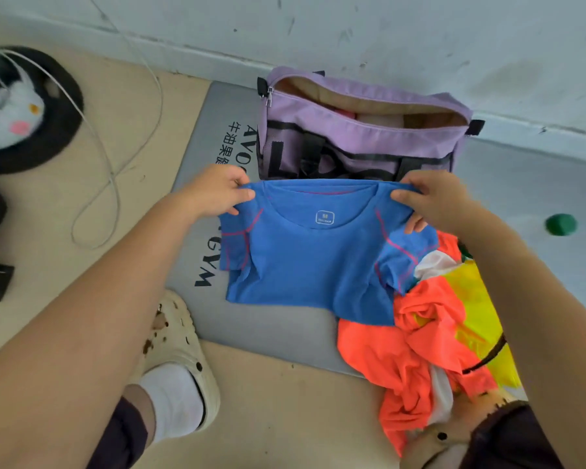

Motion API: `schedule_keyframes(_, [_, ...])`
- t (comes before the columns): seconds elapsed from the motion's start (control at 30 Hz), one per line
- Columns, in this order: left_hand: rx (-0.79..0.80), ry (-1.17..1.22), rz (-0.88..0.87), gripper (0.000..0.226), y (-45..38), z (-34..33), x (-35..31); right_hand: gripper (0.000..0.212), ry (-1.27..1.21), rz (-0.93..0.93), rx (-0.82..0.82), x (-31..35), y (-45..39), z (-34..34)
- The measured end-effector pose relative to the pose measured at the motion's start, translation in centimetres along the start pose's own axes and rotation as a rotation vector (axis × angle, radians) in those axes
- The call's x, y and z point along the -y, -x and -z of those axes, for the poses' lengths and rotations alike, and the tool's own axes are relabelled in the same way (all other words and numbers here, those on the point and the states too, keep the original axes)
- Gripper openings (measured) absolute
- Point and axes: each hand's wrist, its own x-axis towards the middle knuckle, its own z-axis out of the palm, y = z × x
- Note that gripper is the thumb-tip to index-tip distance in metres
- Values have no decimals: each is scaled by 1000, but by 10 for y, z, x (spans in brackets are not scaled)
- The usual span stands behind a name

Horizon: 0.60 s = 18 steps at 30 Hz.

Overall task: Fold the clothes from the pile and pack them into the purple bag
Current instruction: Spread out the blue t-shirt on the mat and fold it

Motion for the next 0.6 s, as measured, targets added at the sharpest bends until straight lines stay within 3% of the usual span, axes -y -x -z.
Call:
schedule_keyframes(0.13, [-355, -161, -279, 2, 39, 29, -43, 17, 37, 171, -324, 27, 40, 44])
schedule_keyframes(0.27, [-377, -277, -299, 11, 70, 42, -68, 20, 80, 244, -393, 46, 74, 66])
schedule_keyframes(0.33, [-366, -225, -294, 13, 80, 45, -72, 24, 105, 251, -420, 52, 86, 71])
schedule_keyframes(0.43, [-324, -125, -289, 13, 96, 48, -74, 22, 47, 237, -342, 56, 101, 74])
schedule_keyframes(0.6, [-253, -253, -210, 8, 105, 52, -61, 19, 157, 180, -85, 61, 108, 62])
